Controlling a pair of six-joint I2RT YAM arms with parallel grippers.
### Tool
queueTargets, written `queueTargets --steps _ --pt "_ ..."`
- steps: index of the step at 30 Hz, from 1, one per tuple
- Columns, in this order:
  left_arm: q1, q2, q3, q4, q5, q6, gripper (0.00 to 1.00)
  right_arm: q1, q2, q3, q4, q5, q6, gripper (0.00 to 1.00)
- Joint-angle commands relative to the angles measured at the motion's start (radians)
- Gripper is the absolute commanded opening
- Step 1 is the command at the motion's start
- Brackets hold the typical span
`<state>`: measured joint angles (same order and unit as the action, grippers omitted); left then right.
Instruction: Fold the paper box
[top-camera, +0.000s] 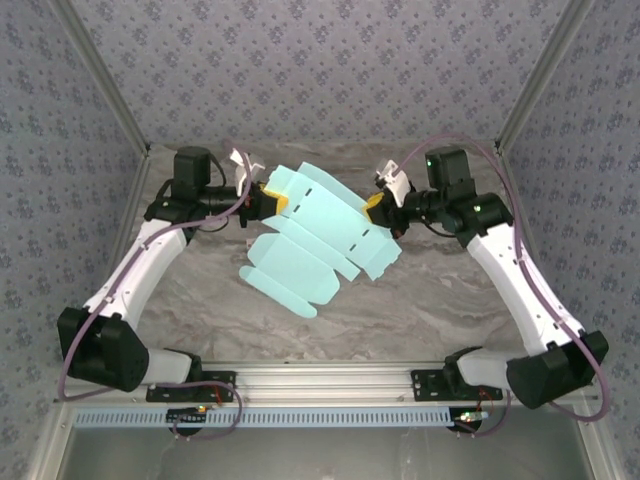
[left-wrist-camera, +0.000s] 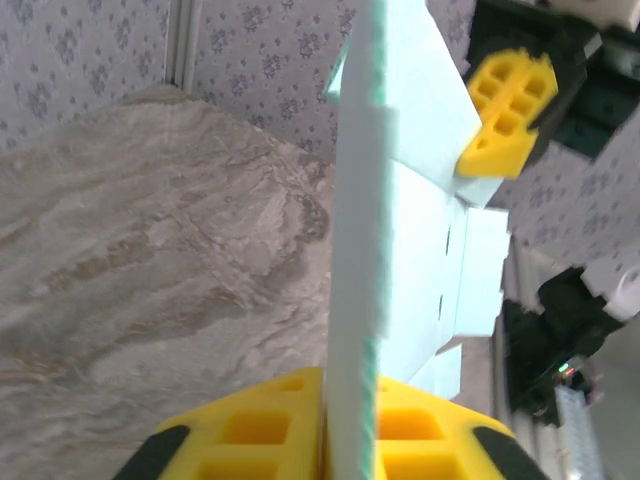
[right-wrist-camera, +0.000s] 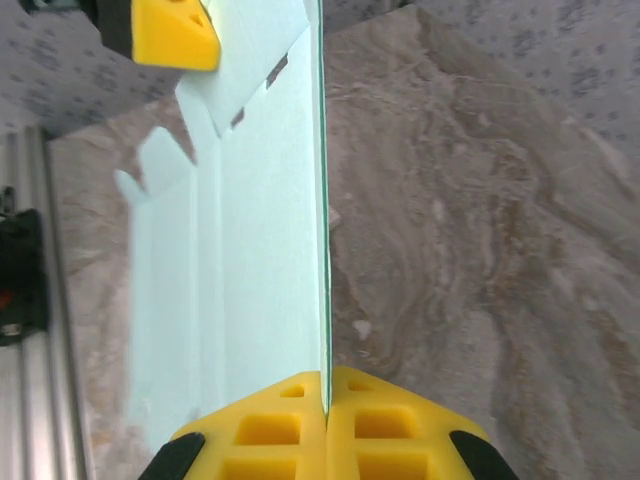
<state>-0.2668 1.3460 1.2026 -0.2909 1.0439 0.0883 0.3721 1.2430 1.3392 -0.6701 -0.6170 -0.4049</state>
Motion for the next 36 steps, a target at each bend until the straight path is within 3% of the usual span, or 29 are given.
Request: queueTargets --steps 1,5,10,23,28,36 --pt "0.001 0.005 0.046 0.009 0.031 -0.160 0.04 0.056 -0.066 -0.058 0.131 0.284 -0.032 0.00" --pt "0.002 -0.012 0.032 0.030 -0.012 -0.295 0.00 0.158 -0.139 -0.195 0.288 0.517 -0.106 0.00" --pt "0.000 -0.030 -0.012 0.078 -0.032 -0.417 0.00 0.260 -0.184 -0.335 0.493 0.689 -0.232 0.00" --pt "-0.028 -0.033 -0.021 0.096 -0.034 -0.448 0.00 0.414 -0.117 -0.464 0.735 1.041 -0.391 0.00" --pt "-0.027 -0.022 -0.005 0.042 -0.054 -0.379 0.00 0.383 -0.114 -0.433 0.640 0.970 -0.313 0.04" --pt "-0.043 0.000 0.023 -0.107 -0.050 -0.168 0.00 0.186 -0.113 -0.293 0.347 0.519 -0.077 0.30"
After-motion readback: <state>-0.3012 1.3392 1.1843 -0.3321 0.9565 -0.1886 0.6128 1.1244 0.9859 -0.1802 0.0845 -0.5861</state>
